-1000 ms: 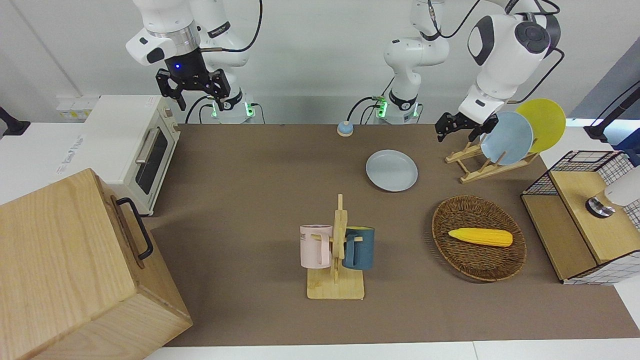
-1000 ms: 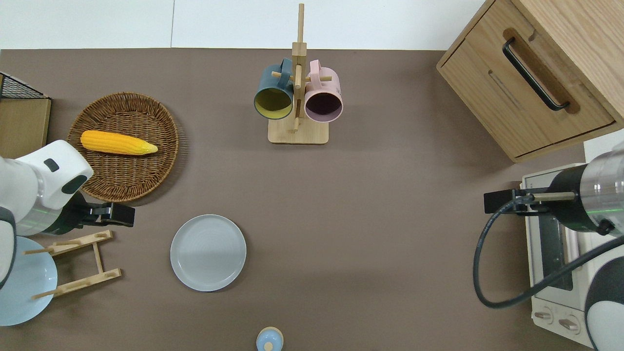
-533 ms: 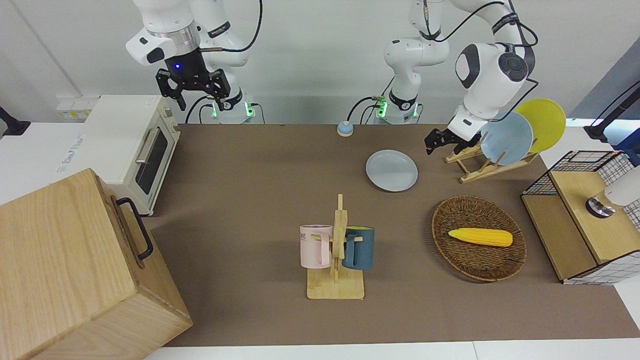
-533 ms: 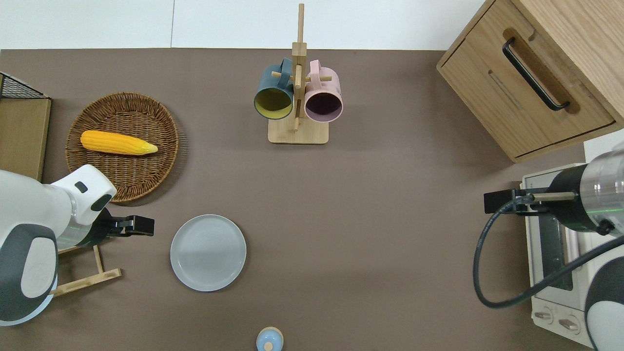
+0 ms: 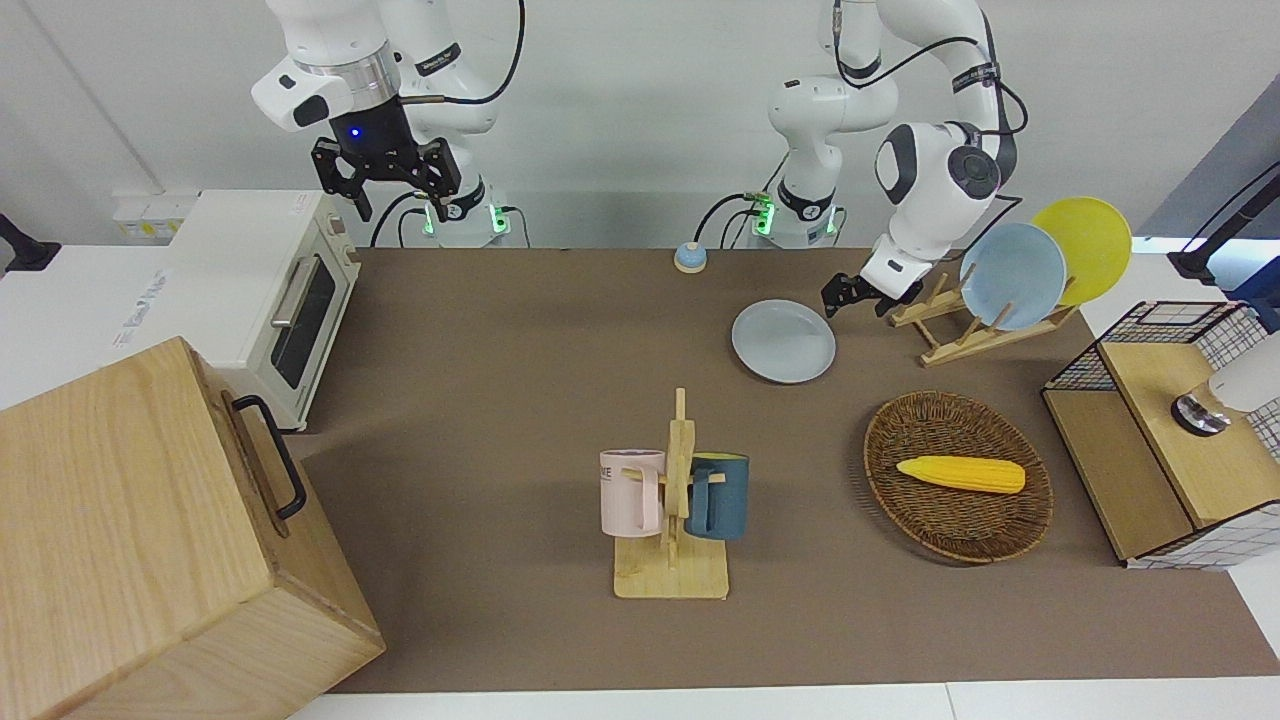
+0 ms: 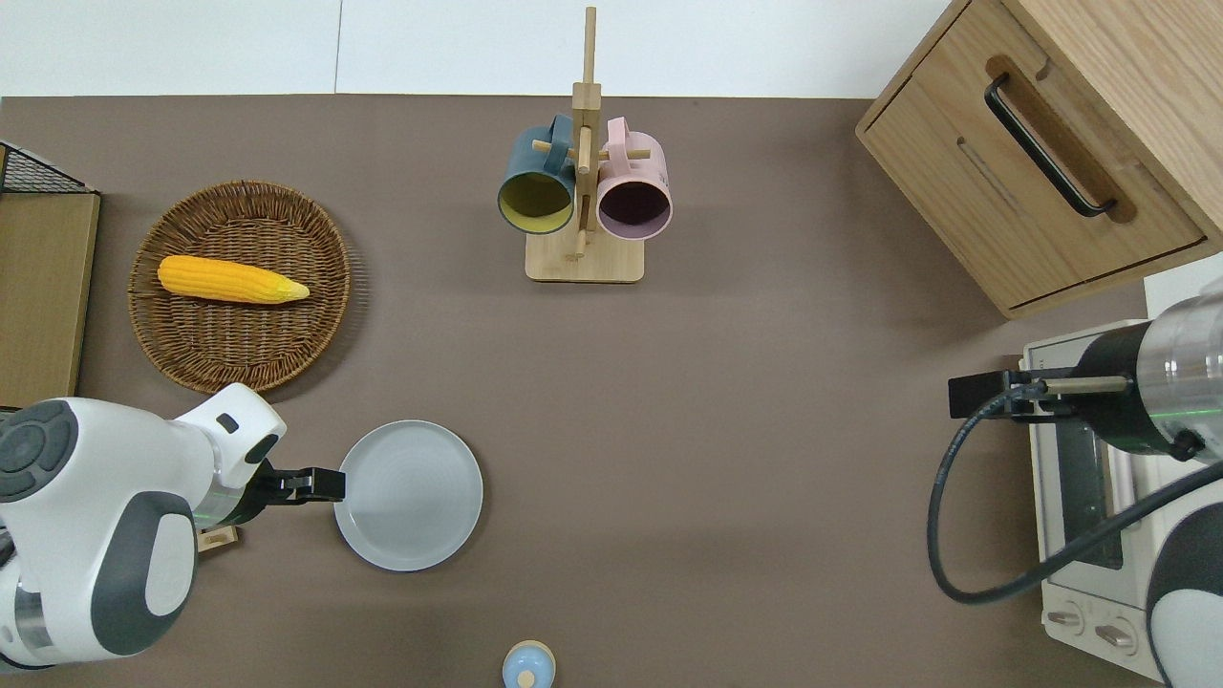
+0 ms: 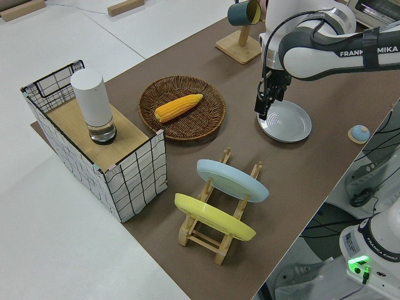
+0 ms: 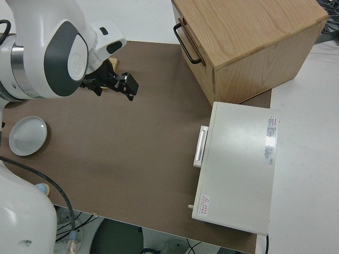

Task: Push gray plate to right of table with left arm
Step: 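Move the left gripper to the edge of the gray plate nearest it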

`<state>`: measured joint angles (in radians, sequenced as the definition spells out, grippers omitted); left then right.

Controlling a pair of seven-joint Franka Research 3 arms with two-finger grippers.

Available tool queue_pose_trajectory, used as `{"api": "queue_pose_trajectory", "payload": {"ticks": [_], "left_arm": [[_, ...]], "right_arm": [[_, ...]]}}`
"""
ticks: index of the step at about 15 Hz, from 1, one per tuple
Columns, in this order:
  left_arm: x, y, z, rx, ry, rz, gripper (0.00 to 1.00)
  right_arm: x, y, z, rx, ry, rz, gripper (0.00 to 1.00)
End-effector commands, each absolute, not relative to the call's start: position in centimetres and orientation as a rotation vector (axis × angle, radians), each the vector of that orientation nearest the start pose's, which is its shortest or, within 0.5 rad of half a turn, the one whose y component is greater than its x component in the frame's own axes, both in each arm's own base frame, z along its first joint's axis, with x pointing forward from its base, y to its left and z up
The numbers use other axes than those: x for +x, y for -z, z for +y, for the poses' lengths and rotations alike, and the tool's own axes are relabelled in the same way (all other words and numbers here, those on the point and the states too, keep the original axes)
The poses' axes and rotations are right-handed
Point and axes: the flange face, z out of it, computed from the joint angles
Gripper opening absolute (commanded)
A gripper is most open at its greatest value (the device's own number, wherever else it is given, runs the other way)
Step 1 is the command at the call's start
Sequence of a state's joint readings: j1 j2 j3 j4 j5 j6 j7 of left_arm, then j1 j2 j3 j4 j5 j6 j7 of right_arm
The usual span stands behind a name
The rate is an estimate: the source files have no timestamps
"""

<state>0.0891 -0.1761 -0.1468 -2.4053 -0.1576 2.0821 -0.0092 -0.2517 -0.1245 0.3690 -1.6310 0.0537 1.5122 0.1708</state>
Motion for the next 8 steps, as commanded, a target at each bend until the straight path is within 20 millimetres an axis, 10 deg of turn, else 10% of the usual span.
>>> {"api": "queue_pose_trajectory", "payload": {"ticks": [1, 8], "left_arm": [[42.8, -34.1, -3.1, -3.242, -0.156, -0.123, 0.98], [41.4, -31.4, -4.7, -3.23, -0.163, -0.086, 0.81]], "right_arm": [[49.8, -65.2, 7.8, -3.122, -0.014, 0.115, 0.996], [49.8, -65.2, 7.8, -3.122, -0.012, 0.117, 0.996]]}}
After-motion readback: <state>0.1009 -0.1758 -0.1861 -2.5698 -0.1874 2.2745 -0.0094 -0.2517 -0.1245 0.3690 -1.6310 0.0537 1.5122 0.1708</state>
